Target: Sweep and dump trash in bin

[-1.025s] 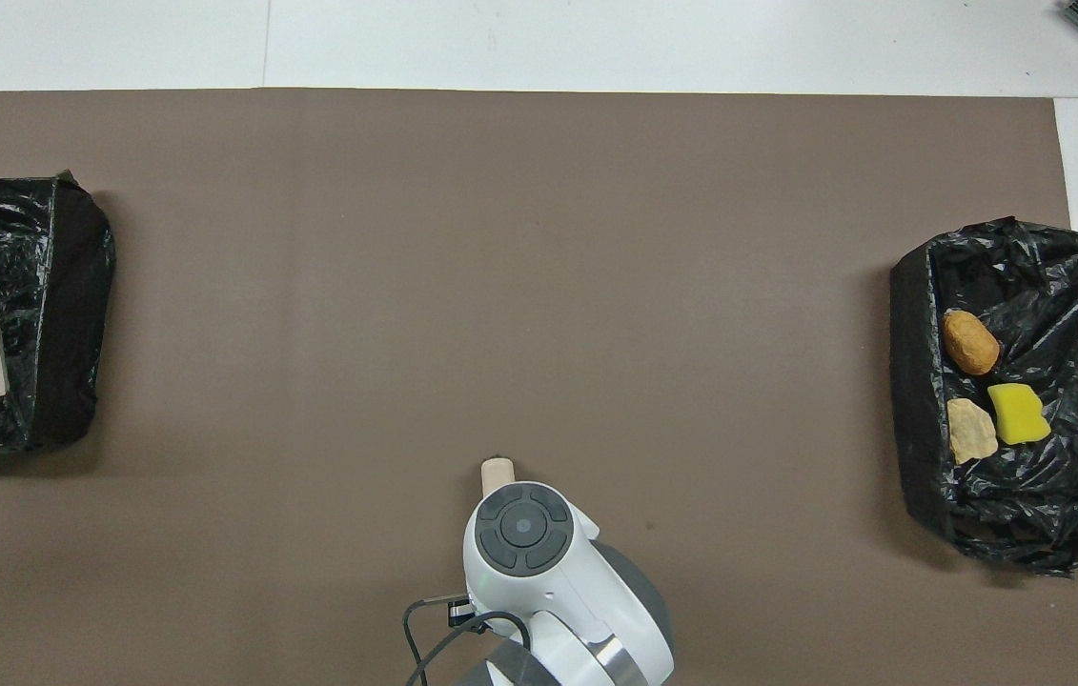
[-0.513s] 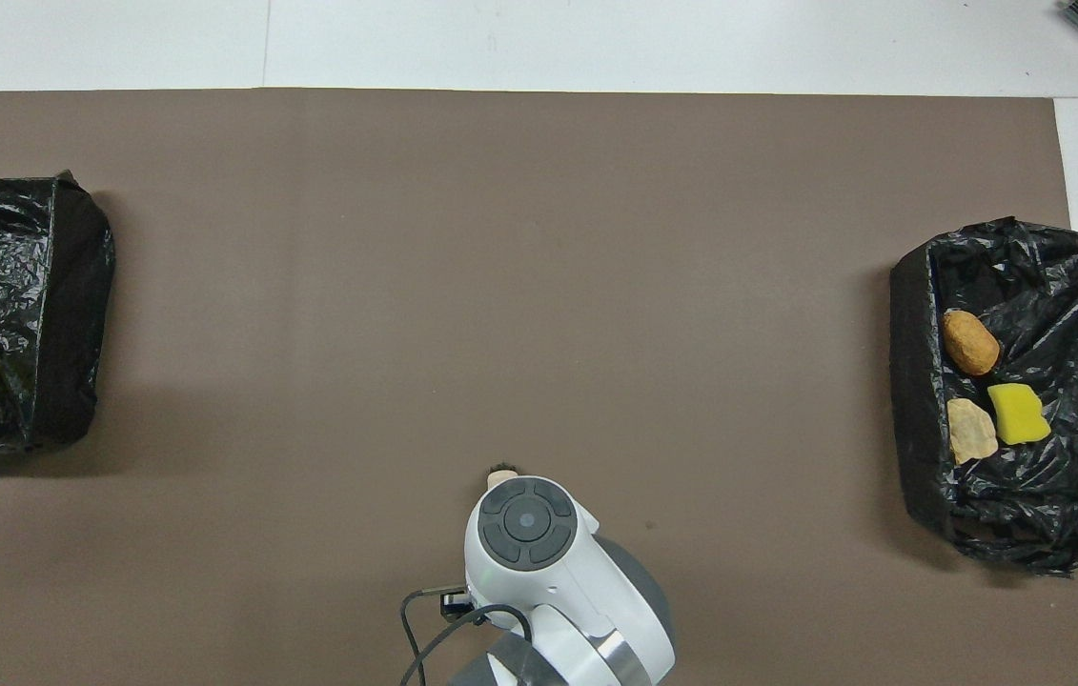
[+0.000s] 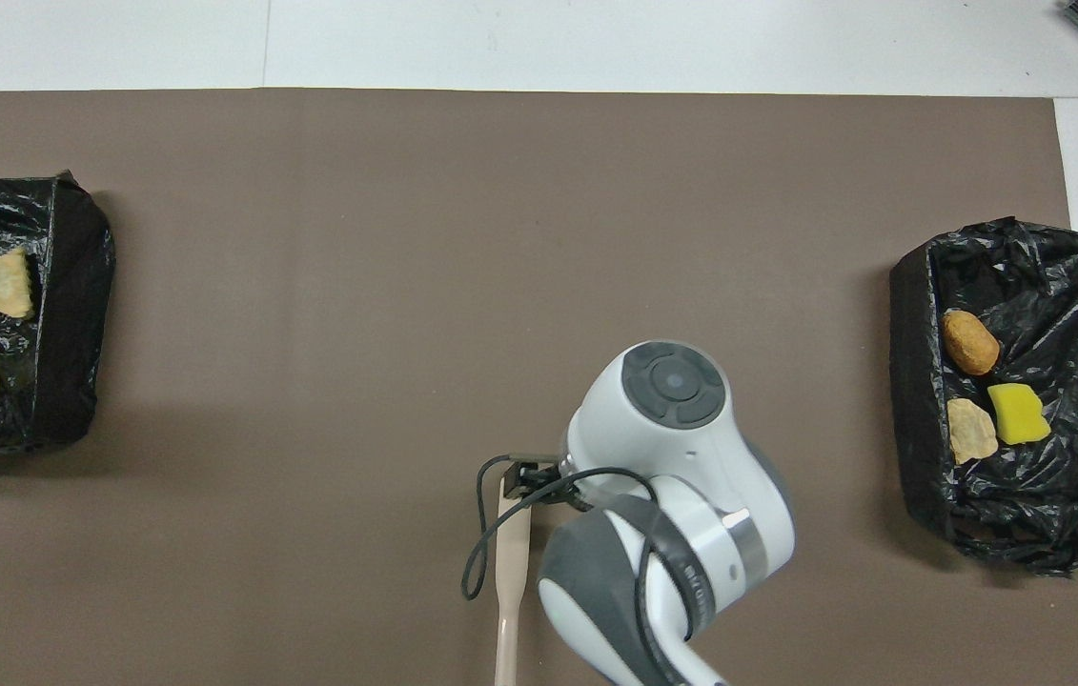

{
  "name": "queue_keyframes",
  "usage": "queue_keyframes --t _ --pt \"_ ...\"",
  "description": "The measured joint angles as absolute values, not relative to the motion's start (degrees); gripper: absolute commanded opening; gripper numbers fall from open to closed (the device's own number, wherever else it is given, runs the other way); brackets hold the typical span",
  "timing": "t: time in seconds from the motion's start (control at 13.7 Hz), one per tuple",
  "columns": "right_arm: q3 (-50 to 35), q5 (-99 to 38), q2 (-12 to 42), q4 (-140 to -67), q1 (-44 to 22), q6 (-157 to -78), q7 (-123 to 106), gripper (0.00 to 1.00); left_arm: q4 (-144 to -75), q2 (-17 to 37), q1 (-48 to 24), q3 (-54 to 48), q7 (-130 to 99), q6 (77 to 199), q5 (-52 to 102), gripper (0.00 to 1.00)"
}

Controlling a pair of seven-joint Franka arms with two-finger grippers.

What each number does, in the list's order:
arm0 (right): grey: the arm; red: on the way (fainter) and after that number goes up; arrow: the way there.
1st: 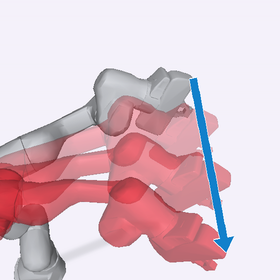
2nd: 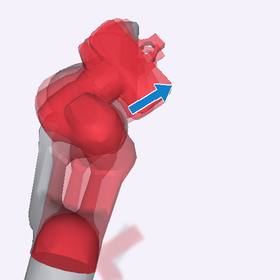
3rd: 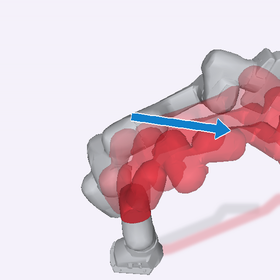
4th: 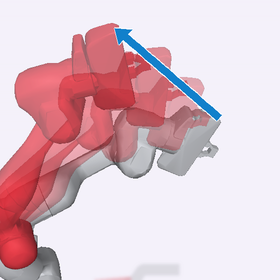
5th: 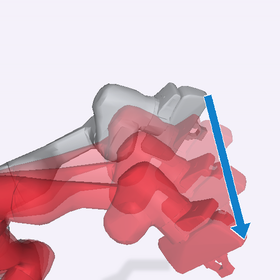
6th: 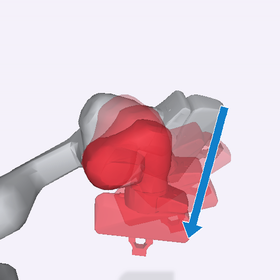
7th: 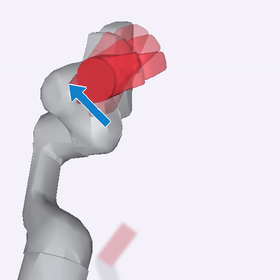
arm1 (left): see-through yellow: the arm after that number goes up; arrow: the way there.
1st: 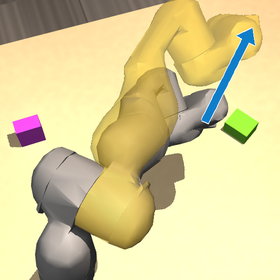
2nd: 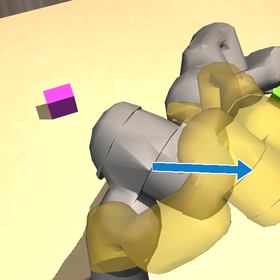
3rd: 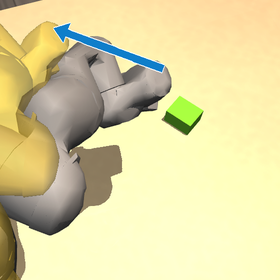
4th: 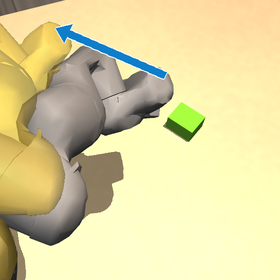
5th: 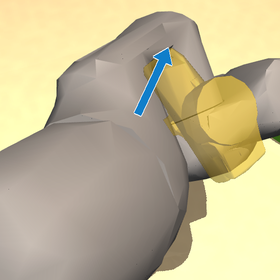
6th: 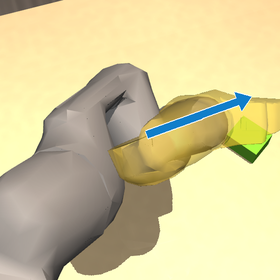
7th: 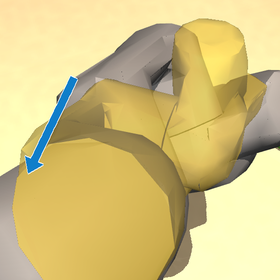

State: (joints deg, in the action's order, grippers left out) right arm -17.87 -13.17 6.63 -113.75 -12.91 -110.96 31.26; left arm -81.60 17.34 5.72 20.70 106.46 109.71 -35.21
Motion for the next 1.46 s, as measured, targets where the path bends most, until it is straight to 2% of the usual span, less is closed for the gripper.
queue_keyframes --t 0.44,0.73,1.17,1.46 --pt "-17.6 -4.5 6.6 -105.8 -0.3 -104.7 18.8 1.0 -81.5 13.6 5.7 20.7 106.7 108.5 -37.0 0.0" --pt "-17.0 -0.2 6.6 -103.3 6.9 -104.4 9.7 1.0 -81.6 13.3 5.6 16.2 106.7 108.3 -36.6 0.0" --pt "-7.0 0.0 6.4 -95.6 5.3 -101.7 7.1 1.0 -82.6 13.1 5.5 7.9 96.4 102.0 -23.8 0.0" --pt "3.2 0.0 5.9 -93.2 -0.3 -99.0 7.1 1.0 -87.9 12.4 5.3 -3.0 70.2 100.5 -21.8 0.0"
